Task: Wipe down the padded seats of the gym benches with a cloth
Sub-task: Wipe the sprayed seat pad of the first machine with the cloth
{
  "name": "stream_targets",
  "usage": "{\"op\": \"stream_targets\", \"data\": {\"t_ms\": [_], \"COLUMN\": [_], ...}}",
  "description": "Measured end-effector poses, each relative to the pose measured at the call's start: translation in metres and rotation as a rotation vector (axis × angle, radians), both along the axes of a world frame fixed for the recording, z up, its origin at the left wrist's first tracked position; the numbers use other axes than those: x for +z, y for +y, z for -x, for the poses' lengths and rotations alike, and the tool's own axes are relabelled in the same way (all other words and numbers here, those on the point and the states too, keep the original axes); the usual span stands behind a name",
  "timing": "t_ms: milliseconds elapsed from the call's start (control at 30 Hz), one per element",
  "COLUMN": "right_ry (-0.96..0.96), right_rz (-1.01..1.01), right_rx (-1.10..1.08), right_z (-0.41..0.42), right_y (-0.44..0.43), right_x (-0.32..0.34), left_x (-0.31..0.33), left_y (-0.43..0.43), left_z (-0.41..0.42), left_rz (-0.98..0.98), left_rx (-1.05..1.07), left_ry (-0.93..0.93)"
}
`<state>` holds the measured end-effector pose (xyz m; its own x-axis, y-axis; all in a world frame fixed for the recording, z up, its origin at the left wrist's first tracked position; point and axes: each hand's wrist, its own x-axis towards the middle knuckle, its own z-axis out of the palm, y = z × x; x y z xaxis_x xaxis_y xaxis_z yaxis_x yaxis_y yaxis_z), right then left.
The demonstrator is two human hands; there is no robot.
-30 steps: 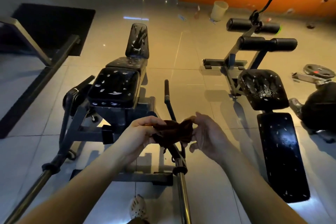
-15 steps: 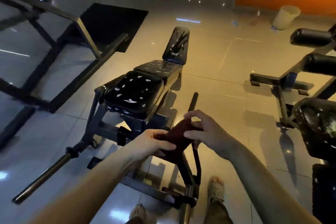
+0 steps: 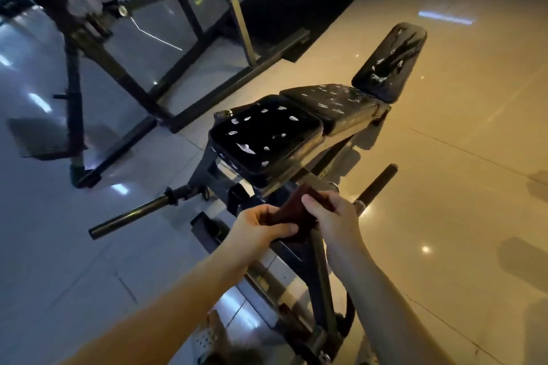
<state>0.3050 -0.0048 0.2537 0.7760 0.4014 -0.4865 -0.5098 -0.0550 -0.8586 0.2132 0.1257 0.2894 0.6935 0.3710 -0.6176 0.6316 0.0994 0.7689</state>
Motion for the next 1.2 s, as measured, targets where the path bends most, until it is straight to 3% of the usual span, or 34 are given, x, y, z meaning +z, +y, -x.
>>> {"op": "stream_targets", "data": {"t_ms": [67, 267, 467, 567, 700, 900, 1000, 1067, 1200], "right_ry": [0.021, -0.083, -0.152, -0.218, -0.145, -0.212, -0.045, -0.102, -0.27], "right_rz": [0.011, 0.029, -0.014, 0.039, 0.034, 0.001, -0.019, 0.05, -0.002], "right_rx": [-0.092, -0.314, -0.551, -0.589, -0.67, -0.585, -0.616, -0.615, -0.476], "right_z": [0.005, 0.017, 0.034, 0.025, -0.005, 0.037, -0.017, -0.035, 0.027], "right_y": [0.014, 0.093, 0.14, 0.147, 0.15, 0.149, 0.142, 0.14, 0.14], "right_x": [-0.025, -0.071, -0.09, -0.093, -0.098, -0.088, -0.095, -0.097, -0.092], "left_x": [-0.01, -0.052, -0.082, -0.09, -0.094, -0.098, -0.098, -0.098, -0.096], "left_y": [0.023, 0.107, 0.143, 0.149, 0.146, 0.147, 0.148, 0.146, 0.142], "left_z": [0.002, -0.008, -0.033, -0.034, -0.035, -0.035, -0.036, -0.037, -0.035], "left_rz": [-0.169, -1.11, -1.532, -1.611, -1.622, -1.587, -1.558, -1.552, -1.555], "left_rx": [-0.069, -0.214, -0.525, -0.563, -0.544, -0.52, -0.513, -0.5, -0.484], "left_ry": [-0.037, -0.279, -0.621, -0.713, -0.782, -0.785, -0.788, -0.785, -0.756]}}
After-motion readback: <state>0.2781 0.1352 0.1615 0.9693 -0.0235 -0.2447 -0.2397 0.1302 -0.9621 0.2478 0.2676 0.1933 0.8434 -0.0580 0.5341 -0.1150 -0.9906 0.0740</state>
